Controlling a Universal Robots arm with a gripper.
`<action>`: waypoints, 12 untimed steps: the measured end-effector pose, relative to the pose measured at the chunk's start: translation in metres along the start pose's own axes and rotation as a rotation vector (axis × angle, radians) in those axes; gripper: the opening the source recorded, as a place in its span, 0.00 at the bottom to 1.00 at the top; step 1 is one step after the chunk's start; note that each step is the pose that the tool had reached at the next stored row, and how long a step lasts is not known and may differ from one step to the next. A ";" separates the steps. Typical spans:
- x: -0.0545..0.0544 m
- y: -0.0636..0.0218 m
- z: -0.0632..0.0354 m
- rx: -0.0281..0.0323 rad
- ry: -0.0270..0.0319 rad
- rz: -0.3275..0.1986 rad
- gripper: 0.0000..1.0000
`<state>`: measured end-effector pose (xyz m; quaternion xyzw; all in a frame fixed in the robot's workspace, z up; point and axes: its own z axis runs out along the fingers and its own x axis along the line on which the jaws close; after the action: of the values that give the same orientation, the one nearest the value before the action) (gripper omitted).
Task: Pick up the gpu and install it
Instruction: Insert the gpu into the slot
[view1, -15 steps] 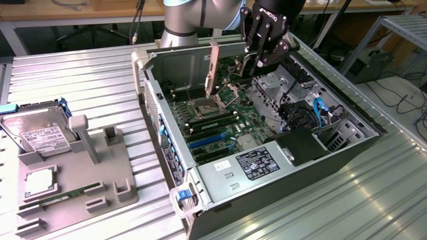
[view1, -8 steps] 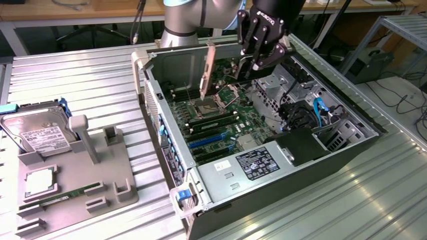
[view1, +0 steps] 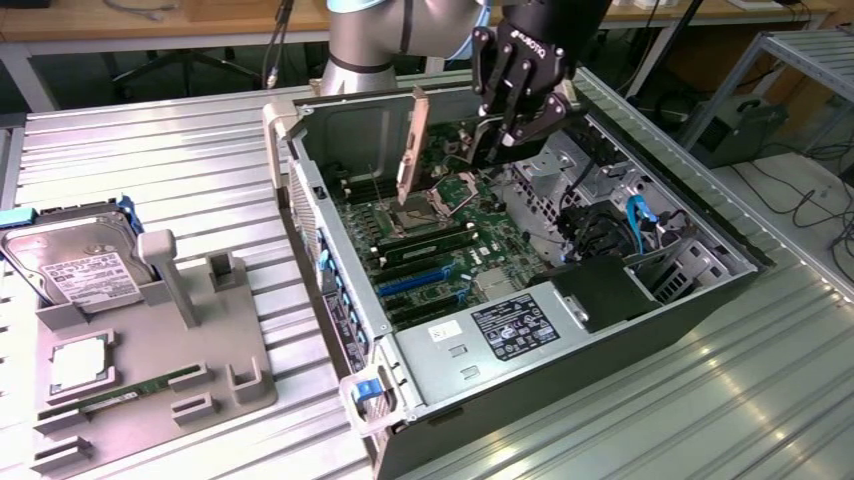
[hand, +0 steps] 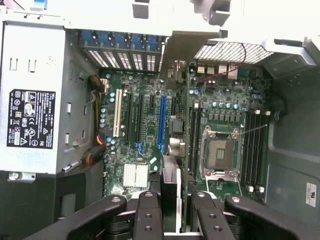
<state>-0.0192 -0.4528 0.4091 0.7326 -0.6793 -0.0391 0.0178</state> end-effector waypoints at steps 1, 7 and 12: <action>0.000 -0.0001 0.0007 0.0000 0.0001 0.000 0.28; 0.000 -0.0003 0.0042 -0.0001 -0.0002 0.000 0.28; 0.000 -0.0007 0.0084 -0.0001 -0.0028 0.000 0.28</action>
<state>-0.0192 -0.4530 0.4007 0.7326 -0.6793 -0.0401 0.0168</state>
